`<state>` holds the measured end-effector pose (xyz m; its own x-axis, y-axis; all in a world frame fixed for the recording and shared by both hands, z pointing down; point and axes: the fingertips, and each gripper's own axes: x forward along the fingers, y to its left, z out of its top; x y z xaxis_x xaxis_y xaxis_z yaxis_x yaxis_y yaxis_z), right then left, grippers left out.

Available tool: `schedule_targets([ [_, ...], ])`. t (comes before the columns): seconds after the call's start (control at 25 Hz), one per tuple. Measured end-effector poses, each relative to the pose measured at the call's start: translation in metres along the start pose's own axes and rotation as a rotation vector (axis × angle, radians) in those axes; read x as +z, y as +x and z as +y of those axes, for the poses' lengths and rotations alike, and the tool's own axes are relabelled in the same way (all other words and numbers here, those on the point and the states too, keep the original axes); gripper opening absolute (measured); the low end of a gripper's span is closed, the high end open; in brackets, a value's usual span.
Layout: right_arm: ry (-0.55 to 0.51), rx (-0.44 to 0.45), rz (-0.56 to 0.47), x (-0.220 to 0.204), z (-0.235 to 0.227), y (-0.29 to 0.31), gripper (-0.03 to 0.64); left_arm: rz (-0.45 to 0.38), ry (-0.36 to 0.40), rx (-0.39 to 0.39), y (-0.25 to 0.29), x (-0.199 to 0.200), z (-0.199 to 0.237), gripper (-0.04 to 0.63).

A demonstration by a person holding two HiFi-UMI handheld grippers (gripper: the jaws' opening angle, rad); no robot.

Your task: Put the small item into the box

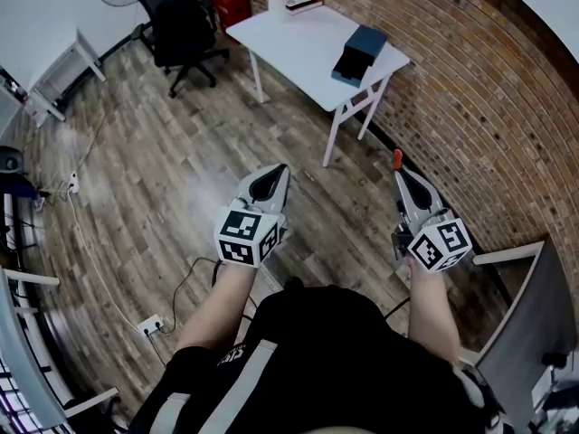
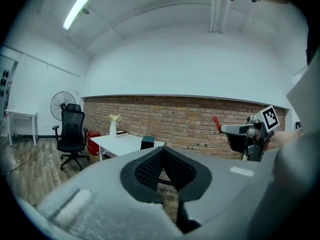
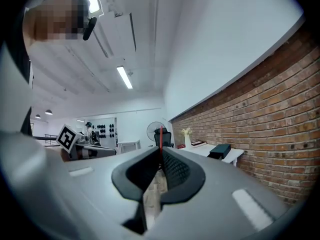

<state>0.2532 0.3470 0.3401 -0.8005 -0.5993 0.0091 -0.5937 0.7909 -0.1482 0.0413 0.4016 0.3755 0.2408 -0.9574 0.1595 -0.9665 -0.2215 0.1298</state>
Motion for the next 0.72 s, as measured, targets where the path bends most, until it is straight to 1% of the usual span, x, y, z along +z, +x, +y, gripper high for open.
schedule_targets([
  [0.16,-0.009,-0.006,0.008,-0.001,0.013,0.007,0.017,0.002,-0.013,-0.011,-0.006,-0.004,0.012,0.006],
  [0.32,-0.015,-0.029,0.022,-0.004,0.016,0.01,0.017,0.016,-0.022,-0.026,-0.006,-0.011,0.019,0.006],
  [0.48,-0.001,-0.043,0.039,-0.017,0.01,0.014,0.015,0.027,-0.03,-0.033,-0.001,-0.016,0.025,0.006],
  [0.64,0.031,-0.044,0.048,-0.026,-0.002,0.027,0.017,0.037,-0.062,-0.033,0.013,-0.018,0.033,0.006],
  [0.72,0.043,-0.043,0.052,-0.03,-0.011,0.035,0.017,0.043,-0.065,-0.034,0.021,-0.016,0.036,0.006],
])
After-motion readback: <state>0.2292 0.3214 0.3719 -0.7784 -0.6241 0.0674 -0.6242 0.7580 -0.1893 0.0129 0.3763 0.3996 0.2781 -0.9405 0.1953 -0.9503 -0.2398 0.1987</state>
